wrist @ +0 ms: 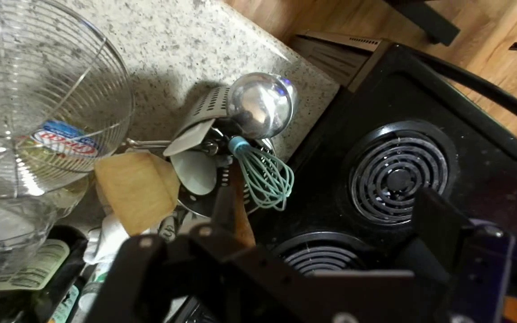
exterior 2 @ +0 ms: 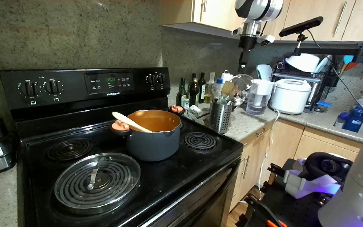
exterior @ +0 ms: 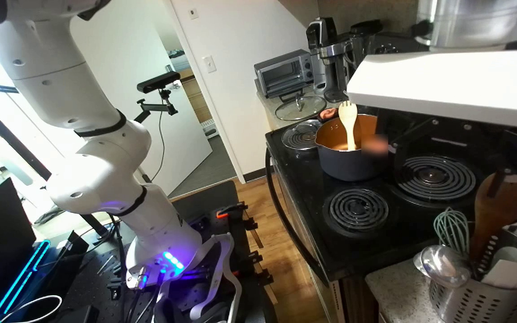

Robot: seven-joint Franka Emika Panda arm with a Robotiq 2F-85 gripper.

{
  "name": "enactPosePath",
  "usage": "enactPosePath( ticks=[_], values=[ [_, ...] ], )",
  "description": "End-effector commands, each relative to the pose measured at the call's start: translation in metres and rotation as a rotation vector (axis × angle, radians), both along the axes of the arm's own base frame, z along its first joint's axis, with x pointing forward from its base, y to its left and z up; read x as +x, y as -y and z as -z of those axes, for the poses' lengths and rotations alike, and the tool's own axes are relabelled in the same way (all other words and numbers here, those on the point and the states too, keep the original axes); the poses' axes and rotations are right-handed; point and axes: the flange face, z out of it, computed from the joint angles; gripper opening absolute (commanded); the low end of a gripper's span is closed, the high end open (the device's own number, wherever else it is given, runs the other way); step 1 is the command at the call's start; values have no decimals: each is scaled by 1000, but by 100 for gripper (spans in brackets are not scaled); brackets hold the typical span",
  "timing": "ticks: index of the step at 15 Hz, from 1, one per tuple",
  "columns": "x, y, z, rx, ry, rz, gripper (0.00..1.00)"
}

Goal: Remove the wooden spatula from the the holder and place it inside the pot on the stove

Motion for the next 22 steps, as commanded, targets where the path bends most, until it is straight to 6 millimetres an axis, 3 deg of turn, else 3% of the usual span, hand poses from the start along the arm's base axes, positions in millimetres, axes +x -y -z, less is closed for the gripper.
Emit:
enactPosePath(
  ticks=[1,6,12,17,22],
  values=[
    [1,1,-2,1,-2,-1,100],
    [3,3,-3,-12,6,13,100],
    [41,7,-18,12,54,35,100],
    [69,13,-8,-2,51,33,100],
    [81,24,4,22,-6,19,100]
  ],
)
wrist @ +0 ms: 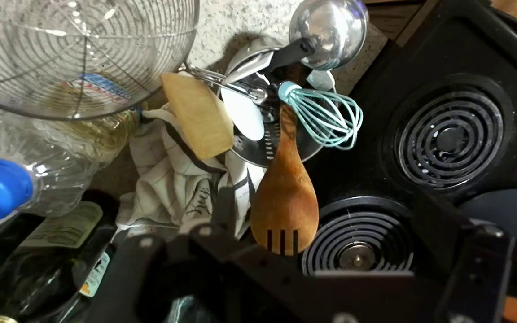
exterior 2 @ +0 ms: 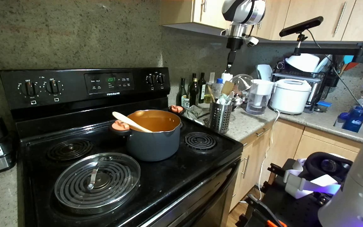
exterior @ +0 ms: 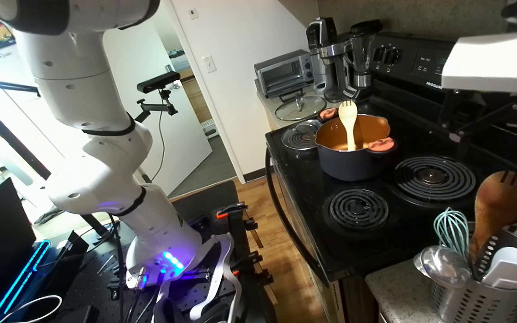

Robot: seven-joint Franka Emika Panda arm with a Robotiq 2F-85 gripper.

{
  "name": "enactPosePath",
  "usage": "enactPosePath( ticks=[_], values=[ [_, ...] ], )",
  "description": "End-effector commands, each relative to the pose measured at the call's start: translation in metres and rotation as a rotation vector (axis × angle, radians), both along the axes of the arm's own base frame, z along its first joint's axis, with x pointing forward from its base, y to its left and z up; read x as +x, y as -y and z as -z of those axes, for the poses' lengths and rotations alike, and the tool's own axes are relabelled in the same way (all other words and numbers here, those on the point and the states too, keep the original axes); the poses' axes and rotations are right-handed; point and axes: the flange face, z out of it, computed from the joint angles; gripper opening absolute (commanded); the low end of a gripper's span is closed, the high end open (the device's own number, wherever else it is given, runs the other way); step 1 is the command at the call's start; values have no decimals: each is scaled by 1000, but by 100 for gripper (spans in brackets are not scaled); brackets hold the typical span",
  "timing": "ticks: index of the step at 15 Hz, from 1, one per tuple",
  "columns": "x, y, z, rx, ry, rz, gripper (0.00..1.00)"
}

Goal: Remove the wooden spatula from the the holder and place it inside the pot on the stove

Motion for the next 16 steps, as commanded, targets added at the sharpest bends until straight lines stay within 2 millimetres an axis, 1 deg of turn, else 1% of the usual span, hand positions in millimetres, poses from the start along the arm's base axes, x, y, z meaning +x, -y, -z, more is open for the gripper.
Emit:
enactPosePath(
  ticks=[1,3,6,12,16],
  values=[
    [9,10,0,47,-54,5,100],
    [9,14,3,85,-98,-5,100],
    [10,24,3,112,-128,-8,100],
    [17,49,2,106,-111,-7,100],
    [20,64,6,104,-100,-1,100]
  ],
)
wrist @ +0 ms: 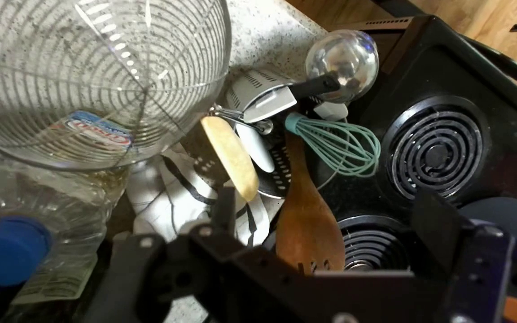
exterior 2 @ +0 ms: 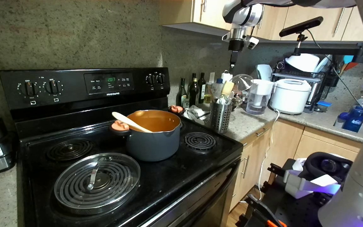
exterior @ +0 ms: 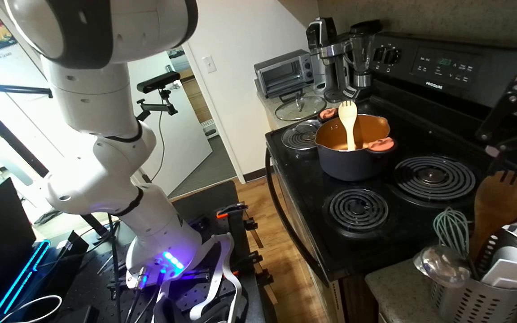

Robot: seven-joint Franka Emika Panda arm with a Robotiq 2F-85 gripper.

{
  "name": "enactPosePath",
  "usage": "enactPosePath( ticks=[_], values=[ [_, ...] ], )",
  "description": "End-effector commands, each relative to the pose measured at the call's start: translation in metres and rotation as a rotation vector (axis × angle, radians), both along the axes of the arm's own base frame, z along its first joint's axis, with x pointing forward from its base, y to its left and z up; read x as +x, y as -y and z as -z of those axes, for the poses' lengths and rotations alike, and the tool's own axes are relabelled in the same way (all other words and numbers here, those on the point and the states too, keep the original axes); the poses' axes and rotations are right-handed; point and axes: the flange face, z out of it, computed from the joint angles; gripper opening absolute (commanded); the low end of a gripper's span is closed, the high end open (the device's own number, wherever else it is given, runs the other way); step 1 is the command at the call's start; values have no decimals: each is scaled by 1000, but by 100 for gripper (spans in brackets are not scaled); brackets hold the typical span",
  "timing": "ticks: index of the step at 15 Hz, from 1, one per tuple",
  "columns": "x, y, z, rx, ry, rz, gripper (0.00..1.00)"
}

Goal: Remove the wooden spatula from the the holder and place it inside the pot on the stove

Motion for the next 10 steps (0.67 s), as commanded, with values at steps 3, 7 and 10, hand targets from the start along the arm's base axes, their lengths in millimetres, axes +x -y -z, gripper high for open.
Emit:
enactPosePath(
  ticks=[3,7,10],
  values=[
    [4,22,4,25,6,-10,100],
    [5,32,11,28,10,-19,100],
    [3,36,19,34,14,-57,100]
  ],
)
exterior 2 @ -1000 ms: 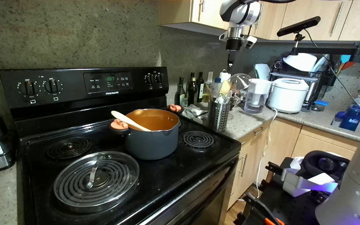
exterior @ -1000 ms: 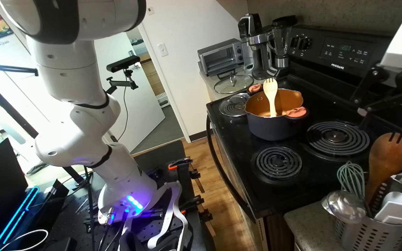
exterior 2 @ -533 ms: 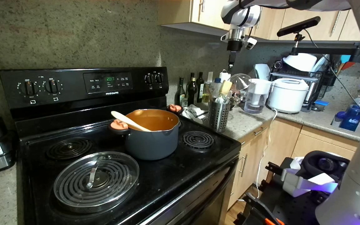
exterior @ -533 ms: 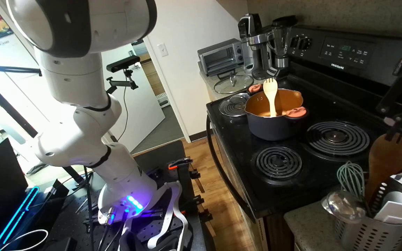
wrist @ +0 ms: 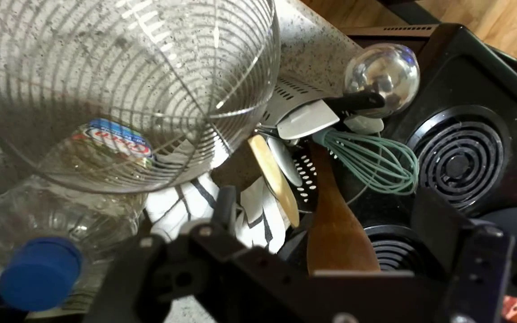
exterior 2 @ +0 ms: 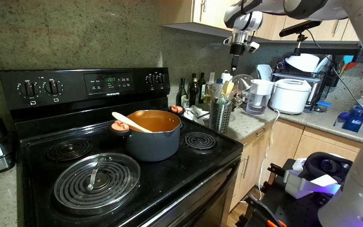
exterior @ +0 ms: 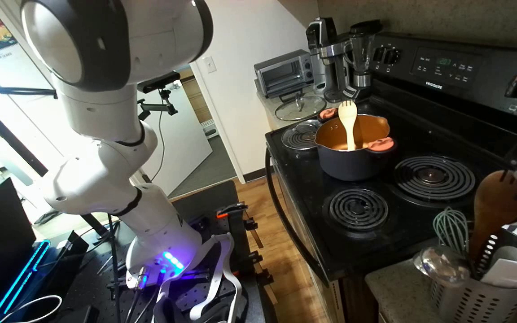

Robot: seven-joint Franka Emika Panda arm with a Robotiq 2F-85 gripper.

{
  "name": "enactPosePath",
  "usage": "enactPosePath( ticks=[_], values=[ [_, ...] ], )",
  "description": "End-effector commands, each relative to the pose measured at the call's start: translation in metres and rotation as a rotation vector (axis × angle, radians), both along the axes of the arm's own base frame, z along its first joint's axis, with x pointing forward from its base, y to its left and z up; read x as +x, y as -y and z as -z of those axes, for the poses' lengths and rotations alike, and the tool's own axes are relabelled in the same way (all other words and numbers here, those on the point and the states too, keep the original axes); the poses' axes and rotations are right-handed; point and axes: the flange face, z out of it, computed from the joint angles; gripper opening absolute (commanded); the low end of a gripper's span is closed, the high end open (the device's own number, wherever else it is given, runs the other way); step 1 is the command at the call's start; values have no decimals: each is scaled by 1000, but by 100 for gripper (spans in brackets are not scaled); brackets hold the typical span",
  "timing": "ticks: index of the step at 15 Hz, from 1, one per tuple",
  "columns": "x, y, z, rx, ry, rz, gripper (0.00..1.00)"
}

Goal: Remove the wooden spatula from the the holder and place it inside the pot on the stove

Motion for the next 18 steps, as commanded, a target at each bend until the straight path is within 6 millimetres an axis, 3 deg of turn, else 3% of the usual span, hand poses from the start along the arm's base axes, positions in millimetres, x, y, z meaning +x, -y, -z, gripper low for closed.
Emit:
enactPosePath(
  ticks=[1,14,18],
  values=[
    [-1,7,5,32,8,-55,100],
    [-6,15,31,62,-3,-135,100],
    [-3,10,30,44,10,-159,100]
  ],
)
